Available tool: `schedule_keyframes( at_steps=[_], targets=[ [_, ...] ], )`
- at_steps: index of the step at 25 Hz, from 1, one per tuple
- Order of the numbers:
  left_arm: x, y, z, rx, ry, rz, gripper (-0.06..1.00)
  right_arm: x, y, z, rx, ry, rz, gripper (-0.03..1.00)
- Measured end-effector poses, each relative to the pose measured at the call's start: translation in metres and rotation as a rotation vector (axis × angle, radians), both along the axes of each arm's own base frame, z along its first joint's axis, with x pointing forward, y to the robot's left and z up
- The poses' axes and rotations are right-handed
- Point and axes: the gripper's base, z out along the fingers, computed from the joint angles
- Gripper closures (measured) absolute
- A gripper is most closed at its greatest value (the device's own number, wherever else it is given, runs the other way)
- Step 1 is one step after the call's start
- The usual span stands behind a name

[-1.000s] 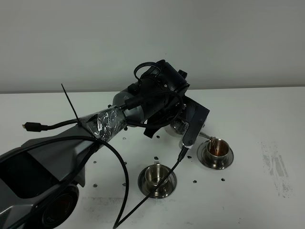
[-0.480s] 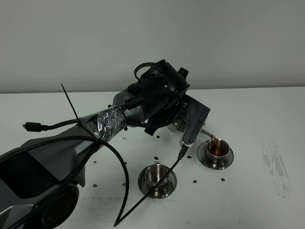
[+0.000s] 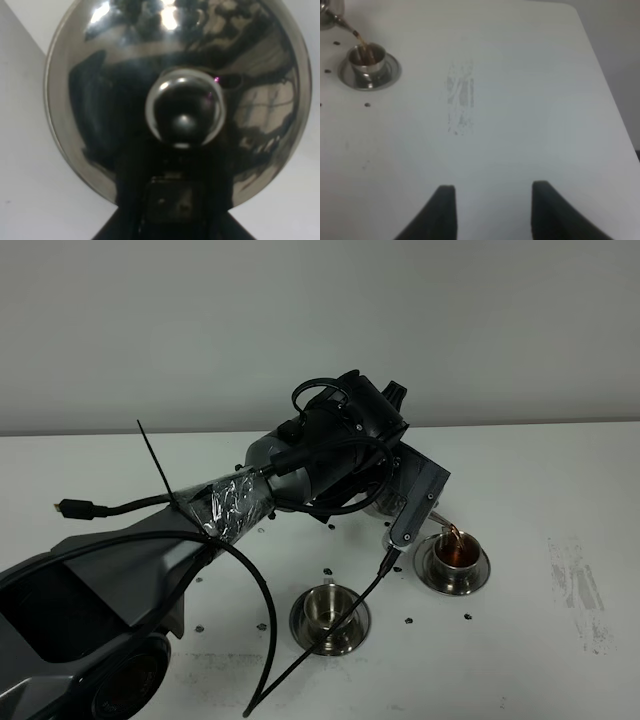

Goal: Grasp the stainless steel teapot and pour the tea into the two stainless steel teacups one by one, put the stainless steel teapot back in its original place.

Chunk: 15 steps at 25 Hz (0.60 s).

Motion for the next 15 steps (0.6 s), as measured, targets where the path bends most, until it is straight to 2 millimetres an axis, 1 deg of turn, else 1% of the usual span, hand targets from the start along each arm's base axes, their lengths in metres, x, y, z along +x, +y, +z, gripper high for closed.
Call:
schedule_keyframes(
  at_steps=[11,15],
  targets=[
    [0.0004,0.0002,0.0003,0.005,-0.006,-0.002,0.74,0.0,0.0,0.0,0.0,0.0,0.0,0.63],
    [0.0006,-0.0005,-0.0028,0.008,-0.003,-0.002,0.74,0.0,0.0,0.0,0.0,0.0,0.0,0.63]
  ],
)
